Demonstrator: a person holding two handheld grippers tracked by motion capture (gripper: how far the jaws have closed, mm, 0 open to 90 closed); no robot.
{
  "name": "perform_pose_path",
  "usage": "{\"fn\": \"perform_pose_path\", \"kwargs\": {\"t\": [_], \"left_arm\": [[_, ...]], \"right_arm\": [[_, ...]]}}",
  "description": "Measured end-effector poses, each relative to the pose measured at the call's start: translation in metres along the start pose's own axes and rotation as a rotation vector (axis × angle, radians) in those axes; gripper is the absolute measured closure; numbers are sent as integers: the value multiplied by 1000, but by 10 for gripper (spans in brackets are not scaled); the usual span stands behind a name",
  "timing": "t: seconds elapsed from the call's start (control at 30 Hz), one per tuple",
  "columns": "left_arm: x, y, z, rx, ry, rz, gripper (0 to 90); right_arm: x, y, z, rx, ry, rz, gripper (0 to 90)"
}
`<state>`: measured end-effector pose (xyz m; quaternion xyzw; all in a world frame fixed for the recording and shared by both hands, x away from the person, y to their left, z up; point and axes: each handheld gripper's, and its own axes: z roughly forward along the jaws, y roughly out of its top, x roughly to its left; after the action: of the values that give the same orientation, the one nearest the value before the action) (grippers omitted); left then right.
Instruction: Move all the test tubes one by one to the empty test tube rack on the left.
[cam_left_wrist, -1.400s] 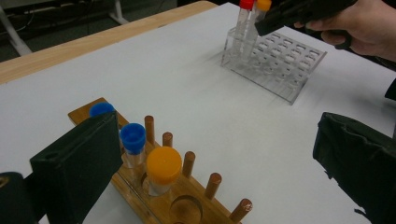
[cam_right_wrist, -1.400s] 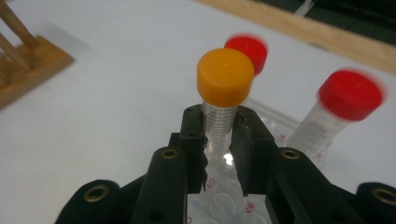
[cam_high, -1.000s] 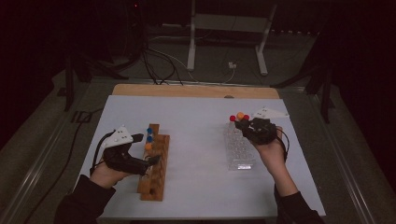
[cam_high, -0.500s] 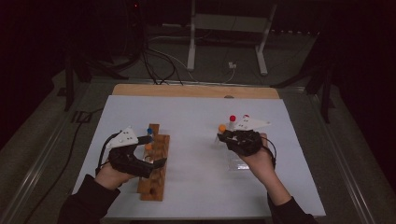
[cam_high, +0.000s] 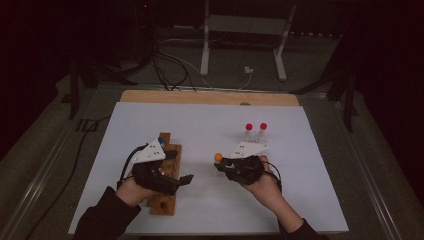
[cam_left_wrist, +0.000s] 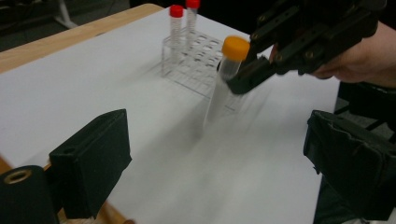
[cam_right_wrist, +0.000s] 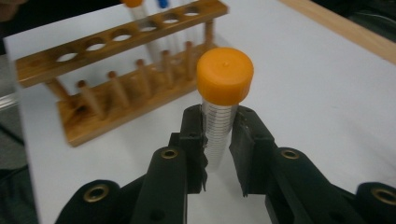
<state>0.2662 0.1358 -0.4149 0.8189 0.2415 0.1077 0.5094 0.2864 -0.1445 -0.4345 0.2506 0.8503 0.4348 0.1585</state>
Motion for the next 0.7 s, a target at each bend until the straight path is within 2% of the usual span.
{"fn": "perform_pose_path", "kwargs": {"t": [0.13, 0.27, 0.47, 0.53, 0.7], "left_arm": [[-5, 3, 3, -15, -12, 19, 180], [-13, 5, 8, -20, -23, 43, 295], [-20, 5, 19, -2, -27, 69, 461], [-21, 5, 23, 2, -29, 66, 504], [-23, 3, 30, 24, -49, 92, 576]], "right_arm": [[11, 0, 4, 10, 36, -17, 751], [22, 0, 8, 22, 66, -37, 751], [31, 2, 10, 25, 98, -49, 751], [34, 2, 11, 27, 105, -58, 751], [38, 4, 10, 23, 118, -68, 751]]}}
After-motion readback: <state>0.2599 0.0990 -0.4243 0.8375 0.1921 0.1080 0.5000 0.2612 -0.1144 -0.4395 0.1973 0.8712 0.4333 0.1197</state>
